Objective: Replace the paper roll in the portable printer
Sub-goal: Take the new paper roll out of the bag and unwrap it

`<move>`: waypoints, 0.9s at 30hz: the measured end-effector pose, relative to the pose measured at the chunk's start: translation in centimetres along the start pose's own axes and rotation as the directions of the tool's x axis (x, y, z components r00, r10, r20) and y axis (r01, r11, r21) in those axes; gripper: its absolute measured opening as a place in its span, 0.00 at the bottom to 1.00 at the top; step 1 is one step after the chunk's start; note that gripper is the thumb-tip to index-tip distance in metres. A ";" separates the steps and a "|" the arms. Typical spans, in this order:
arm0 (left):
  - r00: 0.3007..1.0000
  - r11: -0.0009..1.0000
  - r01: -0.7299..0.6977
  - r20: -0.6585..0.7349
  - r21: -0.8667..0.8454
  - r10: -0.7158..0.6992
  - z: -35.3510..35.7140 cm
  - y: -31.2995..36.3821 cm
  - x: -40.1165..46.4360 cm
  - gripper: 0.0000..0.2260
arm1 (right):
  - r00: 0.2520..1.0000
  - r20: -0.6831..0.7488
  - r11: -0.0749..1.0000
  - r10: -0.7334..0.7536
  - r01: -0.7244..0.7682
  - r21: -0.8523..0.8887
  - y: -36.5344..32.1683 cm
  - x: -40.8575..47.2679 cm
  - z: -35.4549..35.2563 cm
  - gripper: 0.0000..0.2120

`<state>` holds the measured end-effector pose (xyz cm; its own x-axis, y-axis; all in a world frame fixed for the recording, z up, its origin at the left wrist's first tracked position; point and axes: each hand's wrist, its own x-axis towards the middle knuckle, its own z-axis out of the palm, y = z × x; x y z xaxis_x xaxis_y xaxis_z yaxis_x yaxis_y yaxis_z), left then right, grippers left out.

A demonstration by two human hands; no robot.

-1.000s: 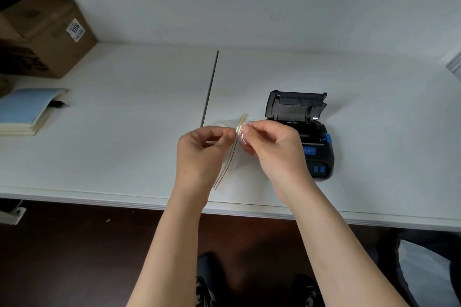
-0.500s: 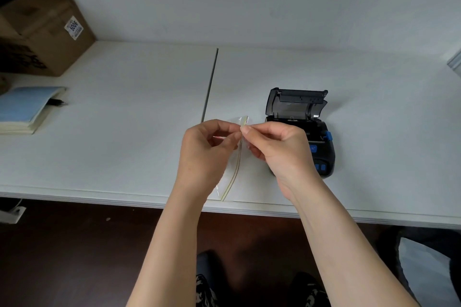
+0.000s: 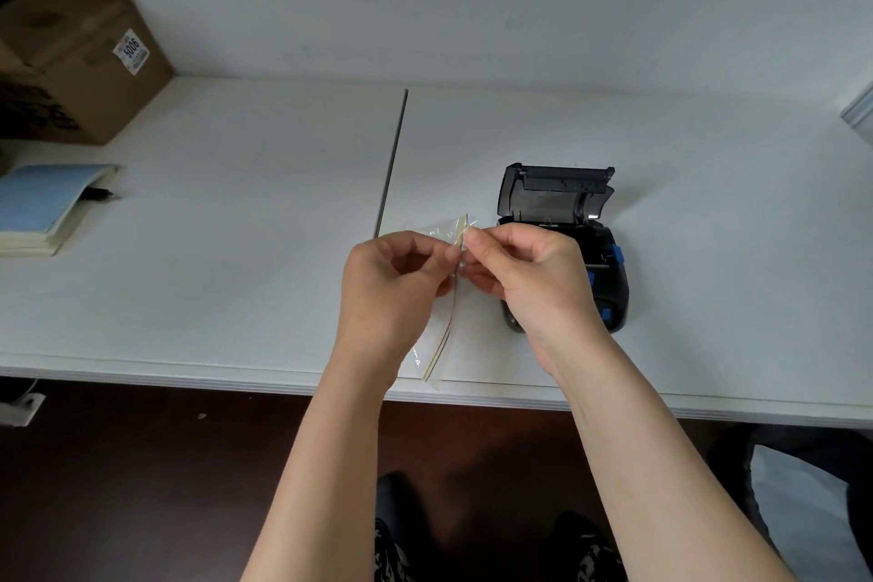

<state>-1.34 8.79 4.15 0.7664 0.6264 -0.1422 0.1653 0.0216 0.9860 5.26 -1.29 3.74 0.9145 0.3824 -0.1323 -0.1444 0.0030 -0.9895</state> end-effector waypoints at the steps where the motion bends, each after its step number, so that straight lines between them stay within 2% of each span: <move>1: 1.000 1.000 0.009 -0.001 -0.011 -0.009 0.0 0.0 0.0 0.05 | 1.000 0.001 1.000 -0.014 0.014 -0.027 0.0 0.0 0.1 0.07; 8: 0.999 0.998 0.052 -0.015 -0.030 -0.053 0.2 0.1 0.1 0.06 | 1.000 -0.004 0.992 -0.026 0.025 -0.124 0.3 0.2 0.3 0.12; 12: 0.998 0.994 0.061 -0.006 -0.091 -0.061 0.2 0.1 0.0 0.06 | 1.000 -0.018 0.995 -0.001 -0.001 -0.097 0.3 0.2 0.4 0.10; 15: 0.999 0.991 0.032 -0.017 -0.126 -0.035 0.1 0.1 0.1 0.06 | 0.999 0.027 0.999 0.021 -0.020 -0.043 0.0 0.2 0.1 0.09; 17: 0.999 0.987 0.020 -0.037 -0.160 -0.026 0.1 0.1 0.2 0.06 | 0.996 0.076 0.996 0.042 -0.037 -0.076 -0.1 0.1 -0.2 0.09; 19: 0.999 0.982 0.014 -0.039 -0.186 -0.021 0.1 0.2 0.2 0.06 | 0.995 0.094 0.991 0.046 -0.033 -0.132 0.0 0.0 -0.3 0.05; 23: 0.999 0.990 0.023 0.029 -0.140 -0.019 -0.1 0.2 0.1 0.02 | 0.998 0.054 0.991 0.024 -0.017 -0.130 -0.1 -0.1 -0.1 0.04; 27: 0.998 0.996 0.012 0.056 -0.088 -0.007 -0.3 0.3 0.0 0.06 | 0.998 0.068 0.990 0.006 0.004 -0.140 -0.4 -0.4 -0.3 0.05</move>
<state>-1.46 9.04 4.45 0.7990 0.5813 -0.1541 0.1193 0.0980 0.9880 5.08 -1.66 4.14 0.8859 0.4442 -0.1336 -0.0862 -0.1253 -0.9884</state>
